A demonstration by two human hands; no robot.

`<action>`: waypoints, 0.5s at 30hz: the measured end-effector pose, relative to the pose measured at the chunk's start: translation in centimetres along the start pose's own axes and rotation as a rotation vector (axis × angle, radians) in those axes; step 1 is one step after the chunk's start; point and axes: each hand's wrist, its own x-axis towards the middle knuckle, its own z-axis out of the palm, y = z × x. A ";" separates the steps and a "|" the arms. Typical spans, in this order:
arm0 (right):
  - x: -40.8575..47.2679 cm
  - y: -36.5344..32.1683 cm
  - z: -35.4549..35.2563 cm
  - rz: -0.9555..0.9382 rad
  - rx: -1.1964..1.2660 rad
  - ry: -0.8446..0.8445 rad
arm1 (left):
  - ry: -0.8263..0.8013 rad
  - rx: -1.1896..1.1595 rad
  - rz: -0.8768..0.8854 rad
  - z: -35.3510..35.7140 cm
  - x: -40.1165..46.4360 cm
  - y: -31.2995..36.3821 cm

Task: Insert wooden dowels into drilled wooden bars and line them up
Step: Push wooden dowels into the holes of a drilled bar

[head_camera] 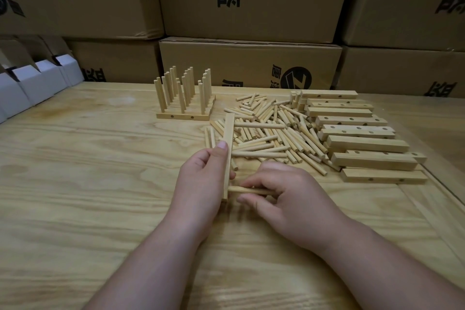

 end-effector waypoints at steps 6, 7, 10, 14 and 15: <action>0.1 -0.3 -0.2 -0.022 -0.019 0.013 | 0.018 0.020 0.008 0.1 0.1 -0.1; 0.1 -0.4 -0.3 -0.024 -0.029 0.007 | 0.019 0.017 0.006 0.1 0.1 -0.1; 0.2 -0.5 -0.4 -0.035 -0.059 -0.026 | 0.015 0.020 0.010 0.1 0.1 -0.1; 0.2 -0.5 -0.4 -0.019 -0.067 -0.052 | 0.007 0.031 0.015 0.1 0.0 -0.1; 0.2 -0.5 -0.4 -0.014 -0.071 -0.063 | 0.001 0.035 0.014 0.1 0.0 -0.1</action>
